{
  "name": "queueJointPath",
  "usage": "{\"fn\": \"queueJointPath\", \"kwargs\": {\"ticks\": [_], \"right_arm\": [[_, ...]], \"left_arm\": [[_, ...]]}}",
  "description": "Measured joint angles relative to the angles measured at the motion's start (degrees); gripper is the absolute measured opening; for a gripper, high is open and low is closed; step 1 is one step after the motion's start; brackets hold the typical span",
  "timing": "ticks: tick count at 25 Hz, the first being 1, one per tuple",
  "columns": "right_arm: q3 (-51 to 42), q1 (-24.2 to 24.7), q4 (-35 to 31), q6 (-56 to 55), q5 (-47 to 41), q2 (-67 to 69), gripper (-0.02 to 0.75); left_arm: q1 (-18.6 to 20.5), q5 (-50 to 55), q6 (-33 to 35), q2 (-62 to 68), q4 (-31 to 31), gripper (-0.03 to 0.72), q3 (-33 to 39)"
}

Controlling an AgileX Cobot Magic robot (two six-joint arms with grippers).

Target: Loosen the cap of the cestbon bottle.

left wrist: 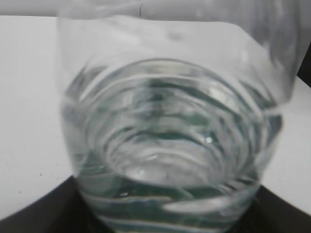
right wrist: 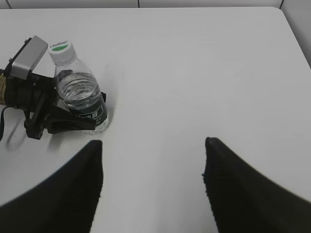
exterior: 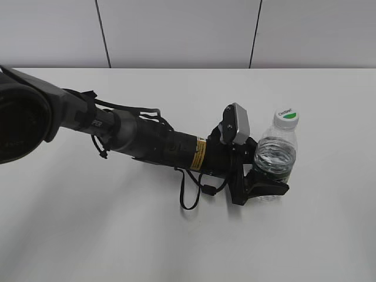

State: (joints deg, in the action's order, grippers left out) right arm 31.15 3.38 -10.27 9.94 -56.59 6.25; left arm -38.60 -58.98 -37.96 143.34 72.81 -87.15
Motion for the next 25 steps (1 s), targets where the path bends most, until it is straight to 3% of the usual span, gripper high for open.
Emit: {"fn": "queueJointPath", "kwargs": {"ticks": [7, 15, 25], "right_arm": [[4.2, -2.3, -5.1, 0.9, 3.6, 15.9, 0.496], [11.2, -4.6, -16.3, 11.9, 3.6, 36.9, 0.496], [25.6, -4.7, -23.0, 14.8, -2.2, 57.1, 0.496]], "left_arm": [[0.0, -0.2, 0.0, 0.0, 0.0, 0.504, 0.0], [0.0, -0.3, 0.0, 0.0, 0.0, 0.504, 0.0], [-0.1, -0.4, 0.0, 0.0, 0.1, 0.504, 0.0]]}}
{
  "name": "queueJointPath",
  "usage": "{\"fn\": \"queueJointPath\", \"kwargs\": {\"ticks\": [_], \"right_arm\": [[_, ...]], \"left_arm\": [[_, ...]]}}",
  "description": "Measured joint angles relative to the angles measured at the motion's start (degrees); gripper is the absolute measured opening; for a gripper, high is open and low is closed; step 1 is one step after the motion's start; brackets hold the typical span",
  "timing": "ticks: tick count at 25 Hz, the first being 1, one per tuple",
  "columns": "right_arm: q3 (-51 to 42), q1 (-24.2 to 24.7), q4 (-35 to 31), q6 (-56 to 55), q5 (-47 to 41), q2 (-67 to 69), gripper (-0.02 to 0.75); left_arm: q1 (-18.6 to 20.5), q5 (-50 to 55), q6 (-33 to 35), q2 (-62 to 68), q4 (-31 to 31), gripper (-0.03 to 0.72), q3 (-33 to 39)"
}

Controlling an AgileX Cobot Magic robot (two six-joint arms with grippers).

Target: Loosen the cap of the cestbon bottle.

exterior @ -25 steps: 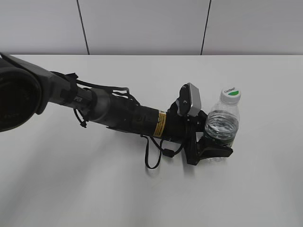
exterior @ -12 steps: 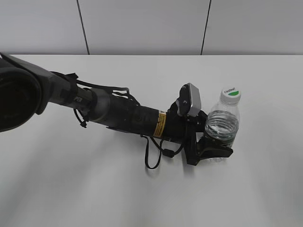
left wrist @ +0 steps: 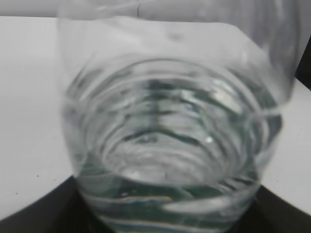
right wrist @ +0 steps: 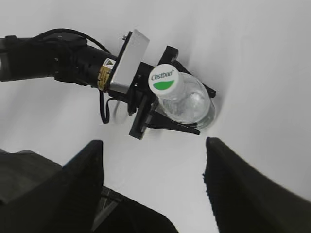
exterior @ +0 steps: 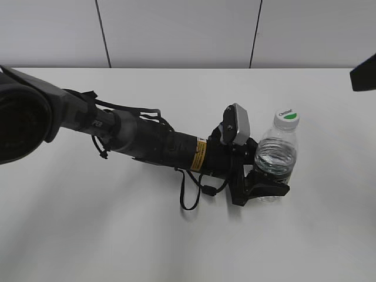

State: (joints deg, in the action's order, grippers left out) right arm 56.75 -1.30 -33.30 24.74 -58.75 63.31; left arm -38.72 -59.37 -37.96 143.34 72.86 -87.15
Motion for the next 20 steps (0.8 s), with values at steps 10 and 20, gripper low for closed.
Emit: {"fn": "queueJointPath", "kwargs": {"ticks": [10, 20], "right_arm": [[12.0, -4.8, -3.3, -3.4, -9.3, 14.9, 0.496], [22.8, -11.6, 7.2, -15.1, -10.7, 24.5, 0.496]], "left_arm": [[0.0, 0.0, 0.0, 0.0, 0.0, 0.504, 0.0], [0.0, 0.0, 0.0, 0.0, 0.0, 0.504, 0.0]]}}
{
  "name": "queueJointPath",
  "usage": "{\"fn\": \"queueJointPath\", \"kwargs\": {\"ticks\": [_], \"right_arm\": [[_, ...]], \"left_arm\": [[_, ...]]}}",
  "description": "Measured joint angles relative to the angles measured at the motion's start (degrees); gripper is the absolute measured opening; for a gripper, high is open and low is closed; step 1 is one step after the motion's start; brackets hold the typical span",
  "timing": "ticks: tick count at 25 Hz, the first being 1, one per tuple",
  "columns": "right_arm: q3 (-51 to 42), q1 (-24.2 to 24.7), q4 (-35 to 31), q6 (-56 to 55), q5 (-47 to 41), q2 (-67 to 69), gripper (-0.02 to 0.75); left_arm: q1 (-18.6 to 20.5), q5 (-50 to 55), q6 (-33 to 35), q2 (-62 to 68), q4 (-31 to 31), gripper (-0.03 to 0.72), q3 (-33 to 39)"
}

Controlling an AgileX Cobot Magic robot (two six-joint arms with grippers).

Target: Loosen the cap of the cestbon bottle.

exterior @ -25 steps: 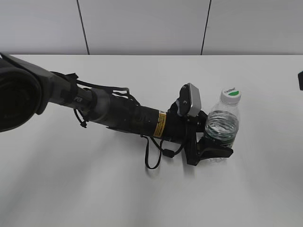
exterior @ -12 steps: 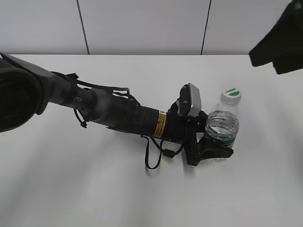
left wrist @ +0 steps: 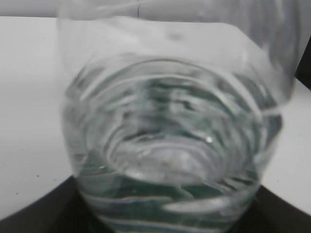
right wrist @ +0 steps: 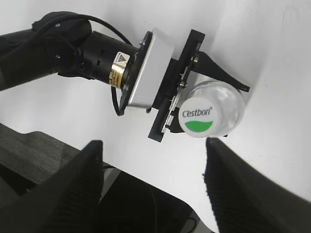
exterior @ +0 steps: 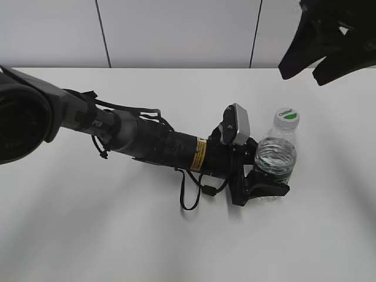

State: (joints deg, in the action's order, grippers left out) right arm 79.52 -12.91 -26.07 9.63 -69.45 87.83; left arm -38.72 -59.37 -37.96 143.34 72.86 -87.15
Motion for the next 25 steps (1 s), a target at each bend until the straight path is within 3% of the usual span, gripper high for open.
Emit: {"fn": "queueJointPath", "kwargs": {"ticks": [25], "right_arm": [[1.2, -0.3, 4.7, -3.8, -0.1, 11.1, 0.496]], "left_arm": [[0.0, 0.0, 0.0, 0.0, 0.1, 0.51, 0.0]]}}
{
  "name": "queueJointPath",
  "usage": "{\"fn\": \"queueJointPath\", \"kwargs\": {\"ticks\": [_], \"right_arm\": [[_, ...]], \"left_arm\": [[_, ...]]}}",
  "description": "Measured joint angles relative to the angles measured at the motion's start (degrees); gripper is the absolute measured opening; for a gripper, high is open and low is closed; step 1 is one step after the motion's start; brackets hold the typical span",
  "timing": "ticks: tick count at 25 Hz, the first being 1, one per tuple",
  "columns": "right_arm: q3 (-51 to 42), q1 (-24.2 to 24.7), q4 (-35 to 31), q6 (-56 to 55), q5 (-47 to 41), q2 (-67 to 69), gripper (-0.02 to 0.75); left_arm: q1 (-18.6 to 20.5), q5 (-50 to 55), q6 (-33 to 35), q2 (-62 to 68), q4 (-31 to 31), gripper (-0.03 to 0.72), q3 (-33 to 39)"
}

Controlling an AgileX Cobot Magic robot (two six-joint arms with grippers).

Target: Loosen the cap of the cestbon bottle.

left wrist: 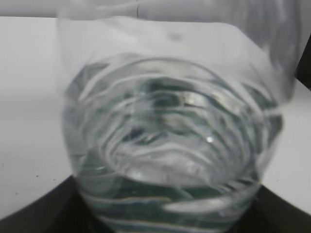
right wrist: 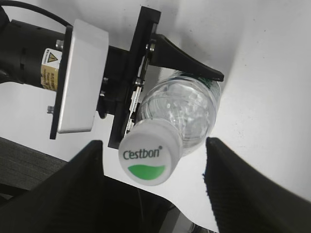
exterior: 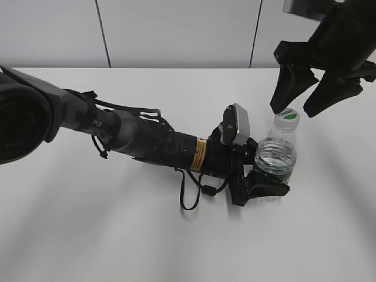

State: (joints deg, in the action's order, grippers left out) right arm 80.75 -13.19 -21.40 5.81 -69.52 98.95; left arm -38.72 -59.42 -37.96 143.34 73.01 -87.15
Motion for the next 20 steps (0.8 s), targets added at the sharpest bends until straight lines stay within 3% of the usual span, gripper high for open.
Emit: {"fn": "queueJointPath", "kwargs": {"ticks": [20], "right_arm": [[0.0, 0.0, 0.1, 0.0, 0.0, 2.3, 0.475]], "left_arm": [[0.0, -0.1, 0.0, 0.0, 0.1, 0.499, 0.0]]}}
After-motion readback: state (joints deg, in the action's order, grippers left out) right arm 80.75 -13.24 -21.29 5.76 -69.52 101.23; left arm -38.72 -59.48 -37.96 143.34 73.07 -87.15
